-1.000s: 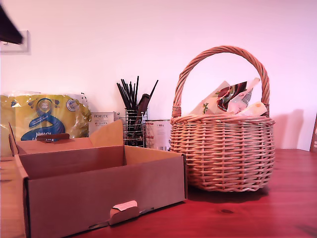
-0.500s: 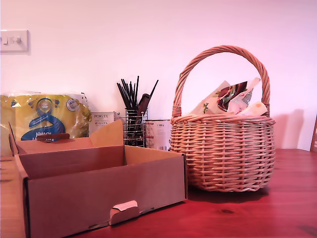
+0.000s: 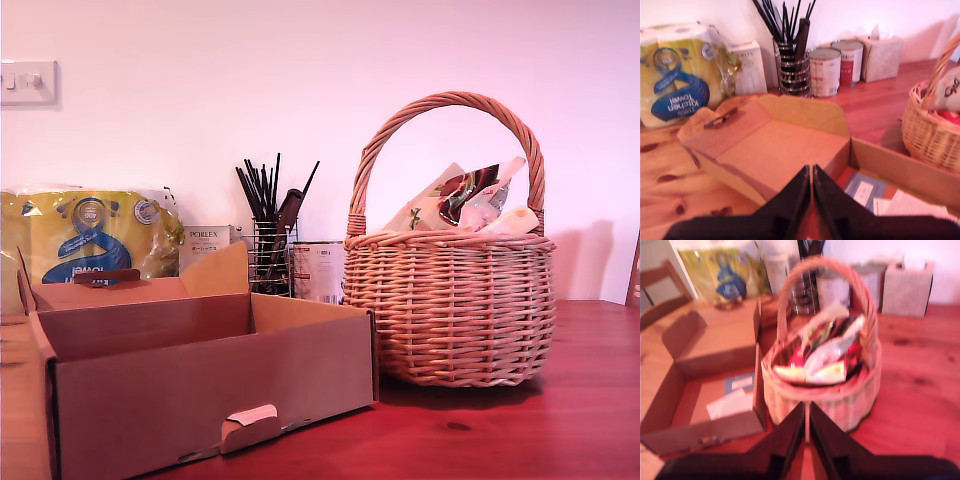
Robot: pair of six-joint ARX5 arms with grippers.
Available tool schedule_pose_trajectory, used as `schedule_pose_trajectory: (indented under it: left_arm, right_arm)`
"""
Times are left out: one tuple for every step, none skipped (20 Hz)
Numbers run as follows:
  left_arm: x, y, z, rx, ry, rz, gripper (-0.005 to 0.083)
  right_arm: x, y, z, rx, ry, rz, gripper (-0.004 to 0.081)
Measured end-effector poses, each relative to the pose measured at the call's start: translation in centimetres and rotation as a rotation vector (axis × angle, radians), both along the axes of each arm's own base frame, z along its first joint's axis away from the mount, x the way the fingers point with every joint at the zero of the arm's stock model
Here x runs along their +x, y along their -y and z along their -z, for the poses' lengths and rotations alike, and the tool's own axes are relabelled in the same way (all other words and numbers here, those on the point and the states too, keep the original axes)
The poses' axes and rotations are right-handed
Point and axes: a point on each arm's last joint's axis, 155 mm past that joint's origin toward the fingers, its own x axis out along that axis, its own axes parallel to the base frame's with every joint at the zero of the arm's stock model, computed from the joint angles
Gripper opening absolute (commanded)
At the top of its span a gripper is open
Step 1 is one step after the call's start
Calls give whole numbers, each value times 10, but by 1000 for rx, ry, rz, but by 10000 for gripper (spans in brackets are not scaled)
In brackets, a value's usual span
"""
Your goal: Move the bags of Easter eggs from the cardboard box on the left into the woven basket on the right side.
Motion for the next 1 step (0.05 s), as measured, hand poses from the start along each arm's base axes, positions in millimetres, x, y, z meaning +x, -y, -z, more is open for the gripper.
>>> schedule_pose_trajectory:
  left_arm:
    - [0,0,1,1,-2,0,-19]
  right_arm:
    - [-1,0,3,-2,-11,0,-13]
